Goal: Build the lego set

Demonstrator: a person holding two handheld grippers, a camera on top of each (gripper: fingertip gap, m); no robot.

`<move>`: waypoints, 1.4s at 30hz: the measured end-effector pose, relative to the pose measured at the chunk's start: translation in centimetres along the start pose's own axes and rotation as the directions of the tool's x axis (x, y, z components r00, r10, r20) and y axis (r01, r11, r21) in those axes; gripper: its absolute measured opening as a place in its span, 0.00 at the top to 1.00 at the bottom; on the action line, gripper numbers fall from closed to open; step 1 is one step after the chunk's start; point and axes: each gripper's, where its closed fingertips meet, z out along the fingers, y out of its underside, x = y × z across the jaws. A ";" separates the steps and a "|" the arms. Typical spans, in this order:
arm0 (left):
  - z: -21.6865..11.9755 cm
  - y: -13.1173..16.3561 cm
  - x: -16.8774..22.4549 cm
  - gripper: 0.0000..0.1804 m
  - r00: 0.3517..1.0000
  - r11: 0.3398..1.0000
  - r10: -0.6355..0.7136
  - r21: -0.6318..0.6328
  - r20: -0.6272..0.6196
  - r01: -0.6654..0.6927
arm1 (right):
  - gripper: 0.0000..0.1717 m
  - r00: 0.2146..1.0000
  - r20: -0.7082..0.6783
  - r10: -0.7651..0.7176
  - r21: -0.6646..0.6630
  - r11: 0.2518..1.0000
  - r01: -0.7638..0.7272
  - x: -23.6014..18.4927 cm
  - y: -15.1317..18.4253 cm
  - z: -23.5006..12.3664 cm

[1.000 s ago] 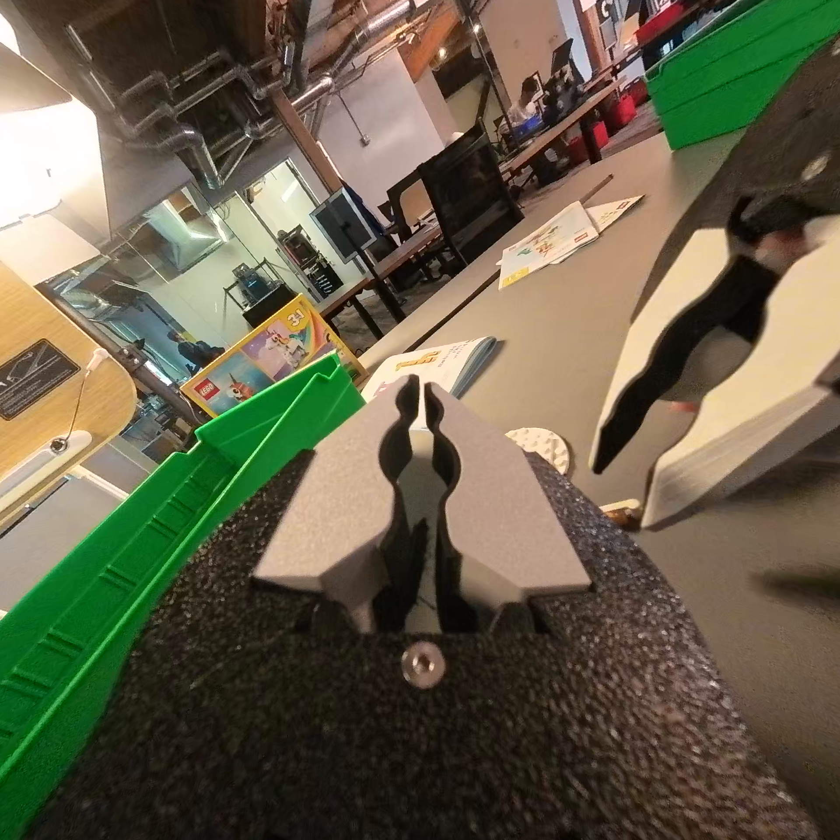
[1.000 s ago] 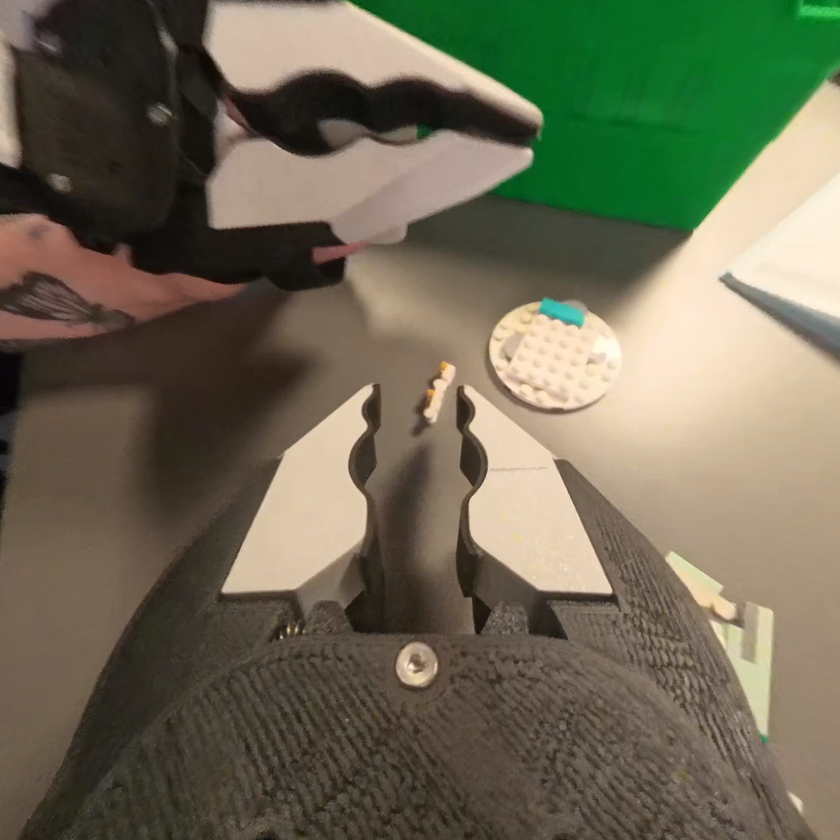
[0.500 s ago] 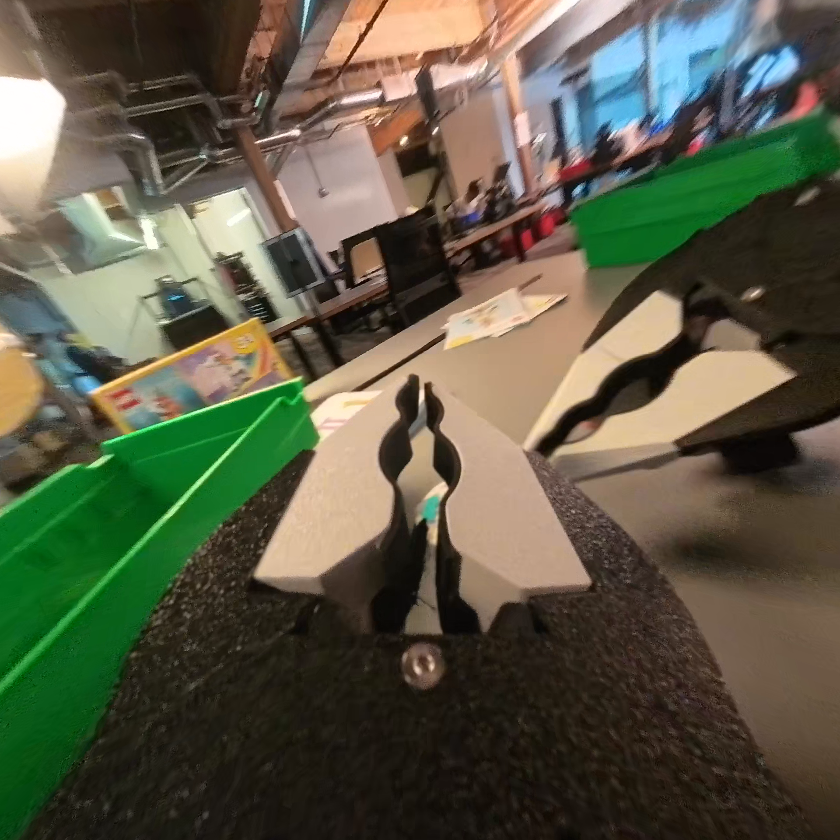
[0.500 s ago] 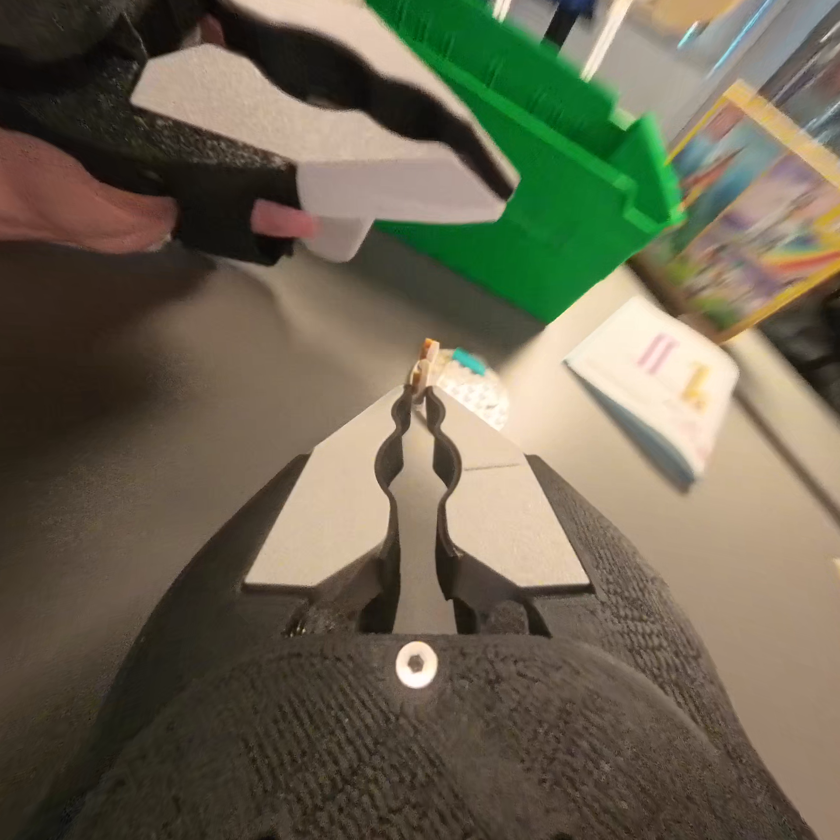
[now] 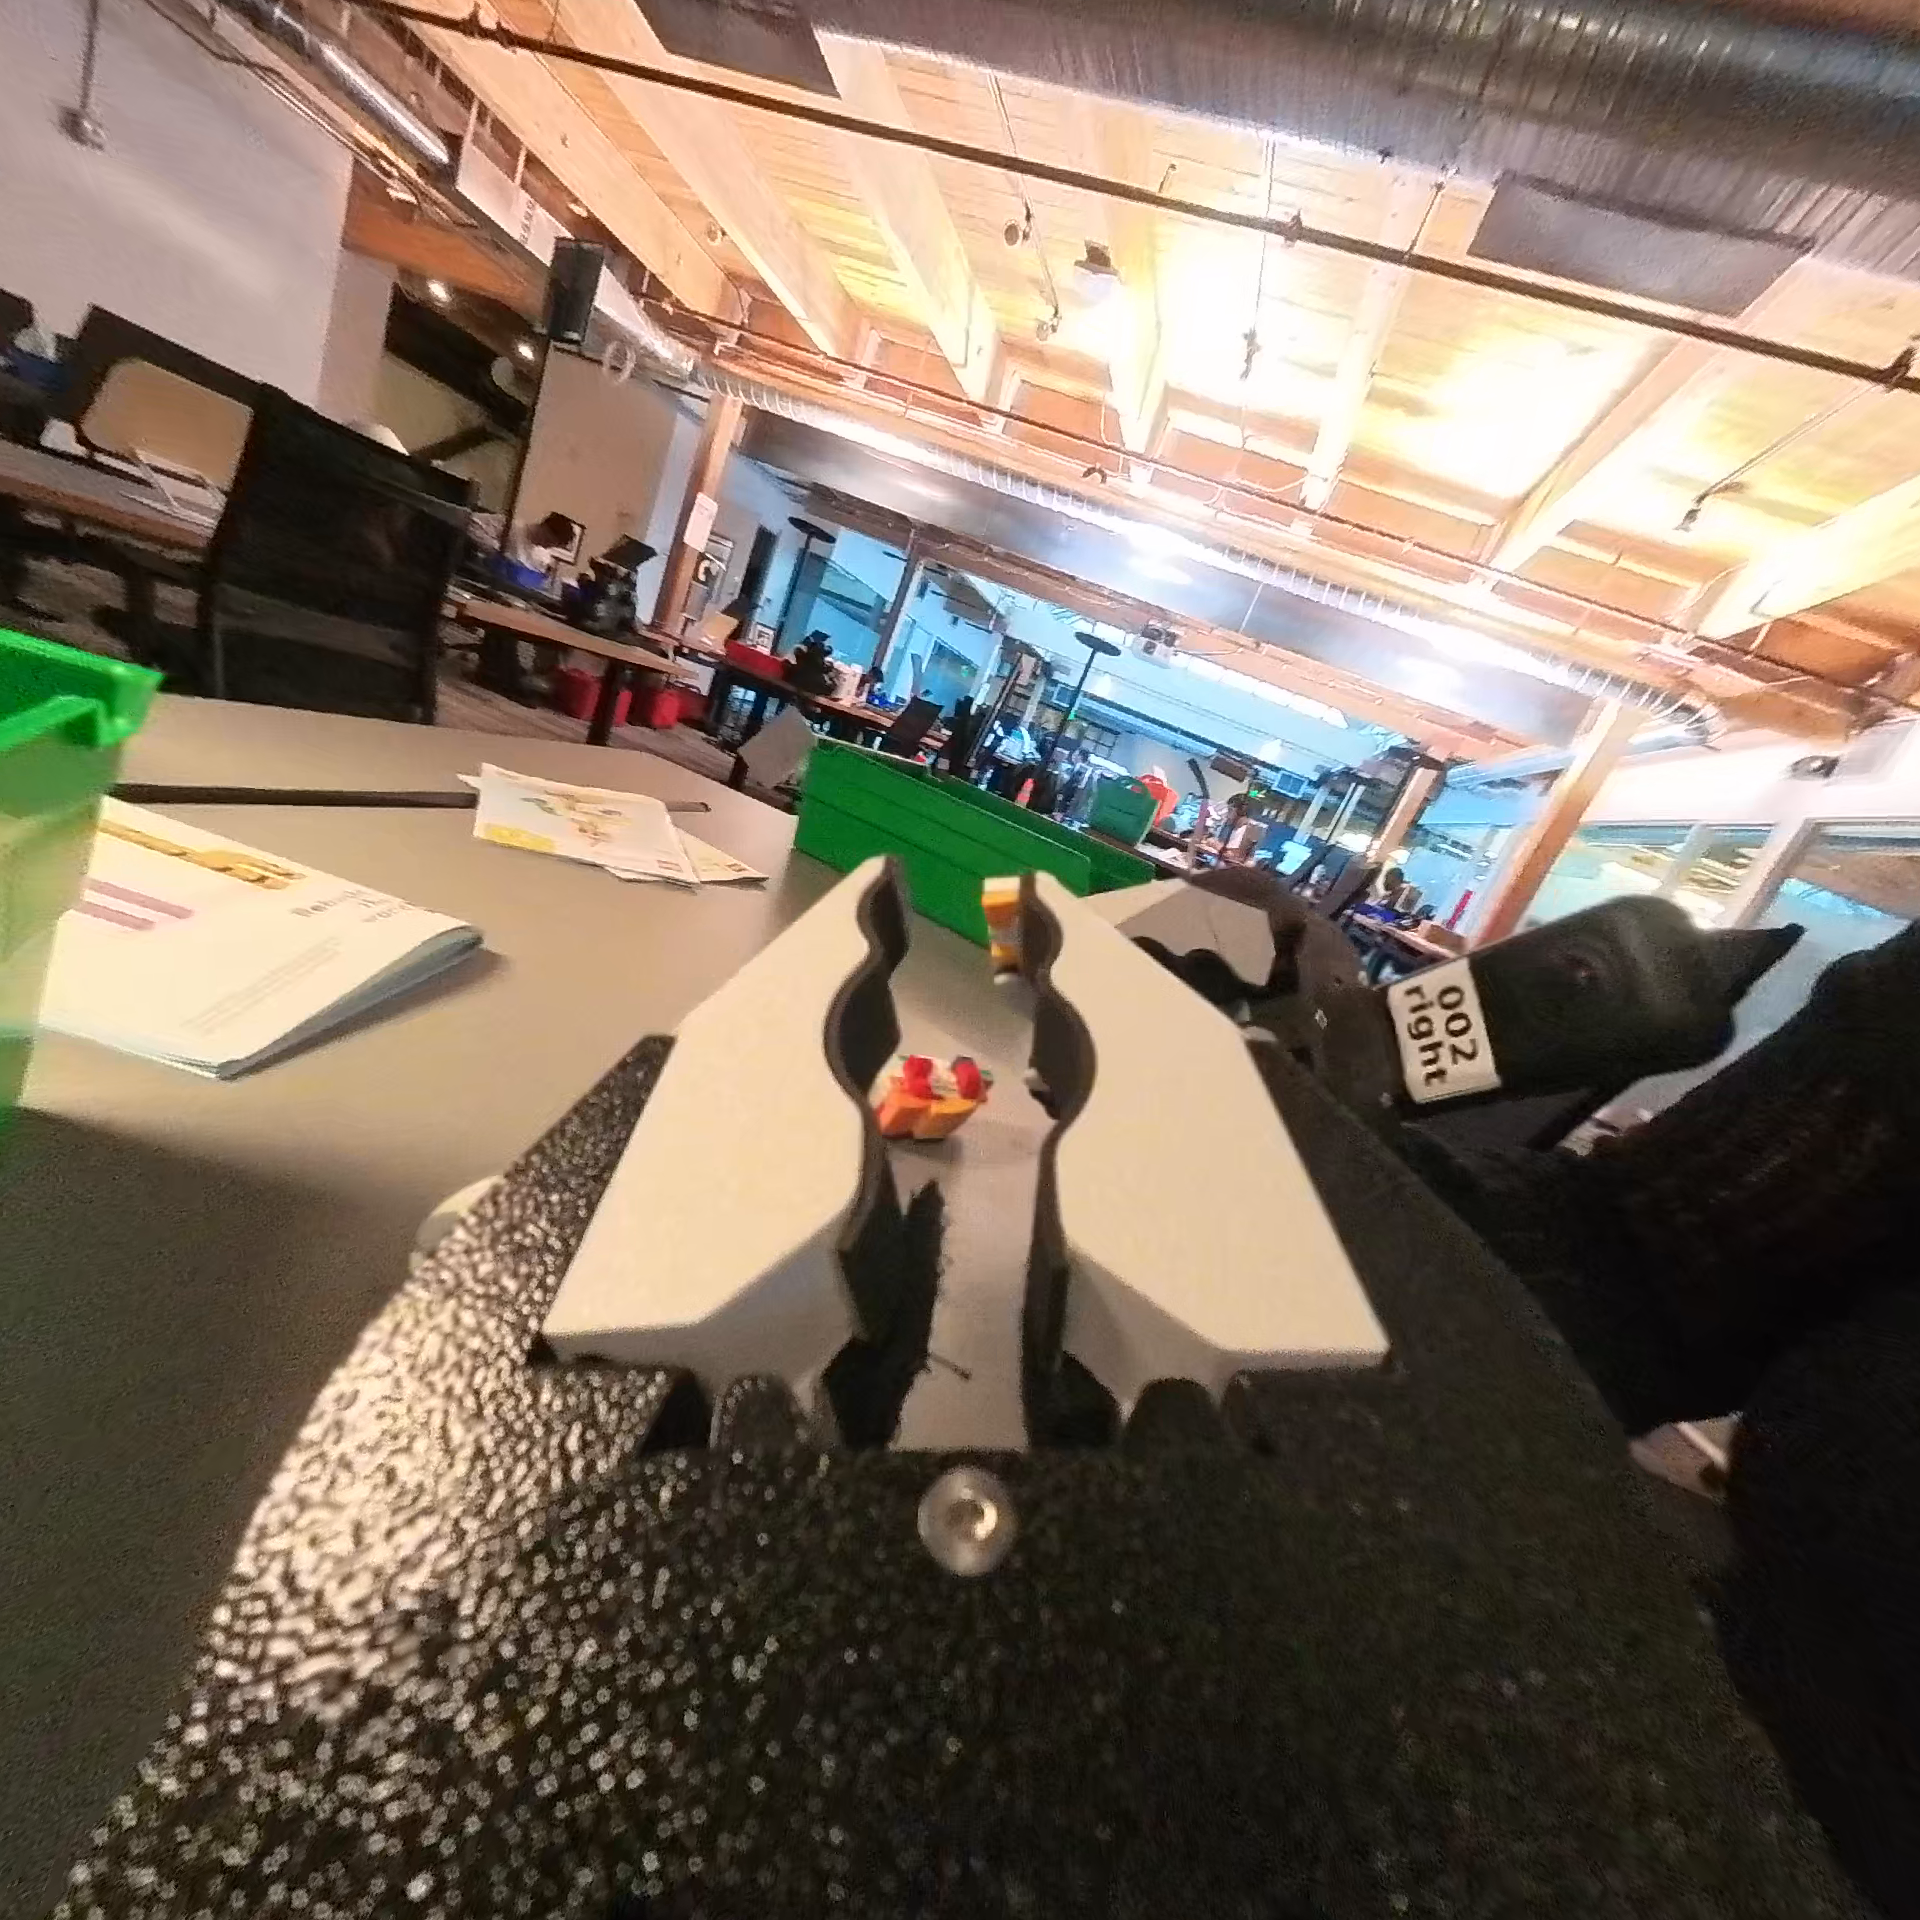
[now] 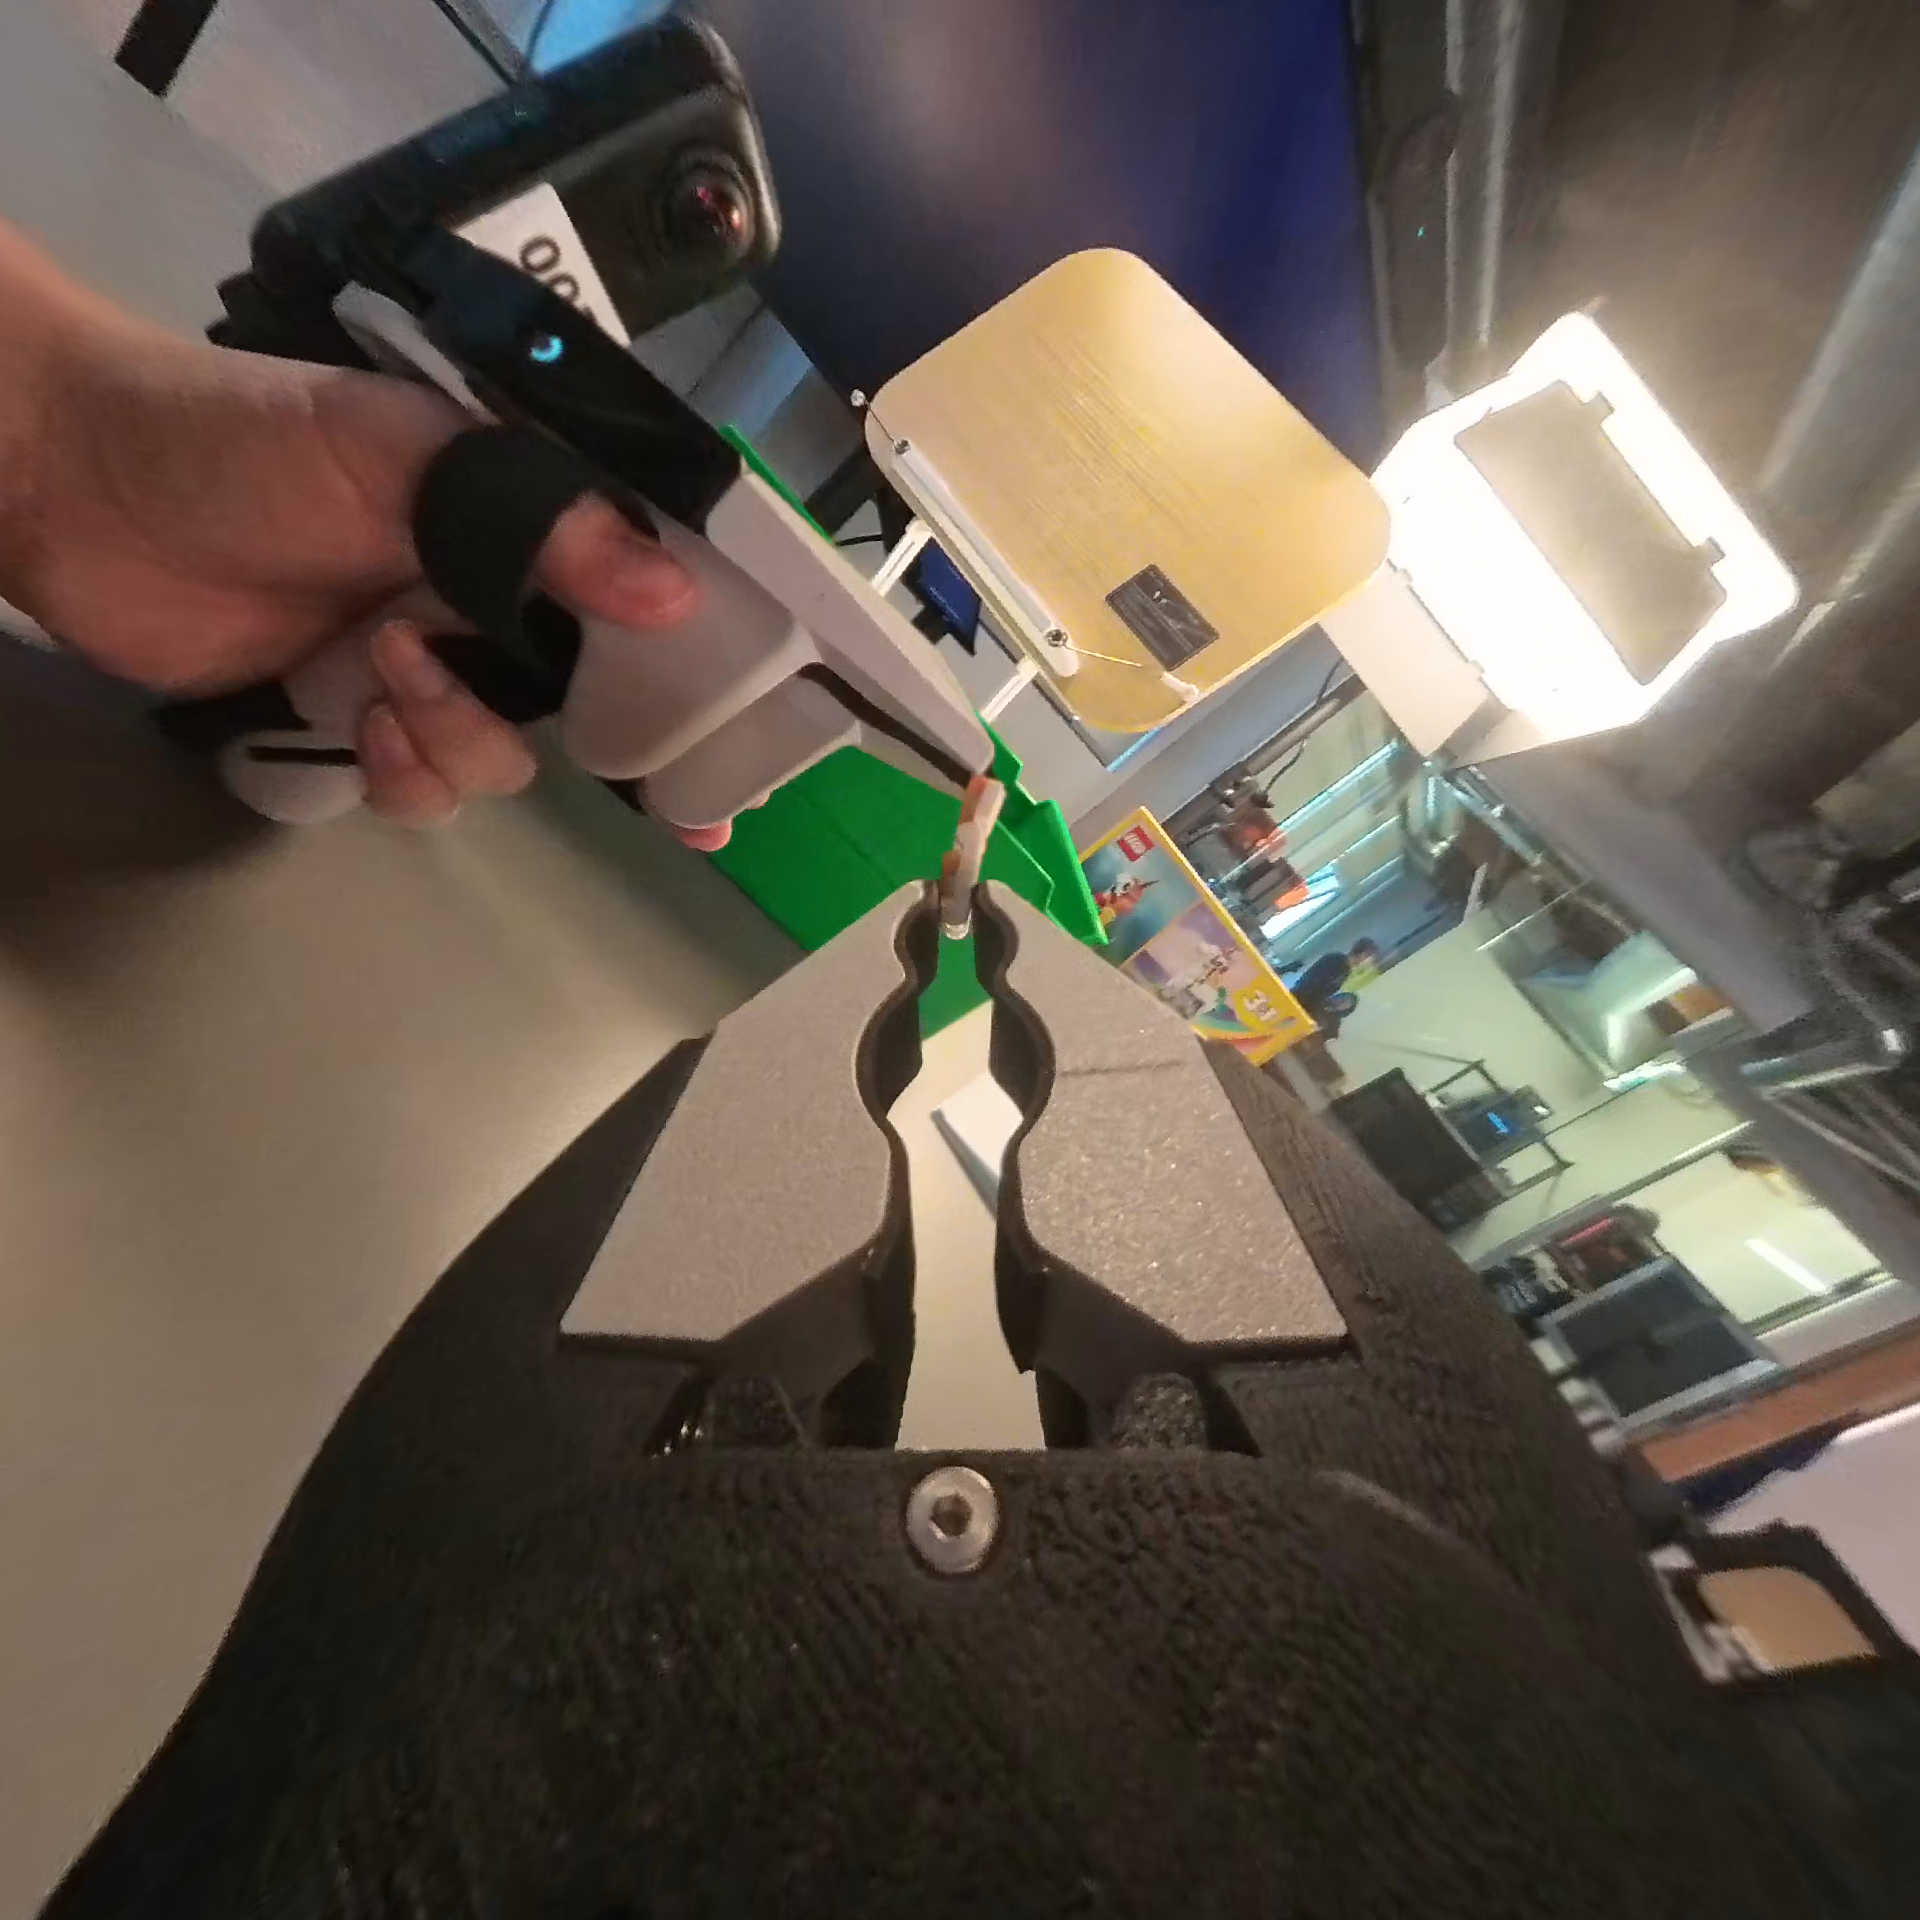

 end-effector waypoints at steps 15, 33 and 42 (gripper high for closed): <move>0.6 2.5 0.3 0.89 0.988 0.977 -0.149 -0.159 -0.044 0.141 | 0.98 0.709 -0.078 -0.701 -0.190 0.708 0.680 0.8 1.2 -0.4; 0.2 4.0 -0.4 0.97 0.953 0.902 0.304 -0.321 -0.002 -0.288 | 0.83 0.981 0.156 -0.119 -0.118 0.983 0.138 -2.1 2.1 -0.3; -0.2 8.2 0.9 0.98 0.579 0.451 0.771 -0.415 -0.266 -0.790 | 0.90 0.930 0.361 -0.067 -0.202 0.968 0.148 -4.5 5.3 -1.3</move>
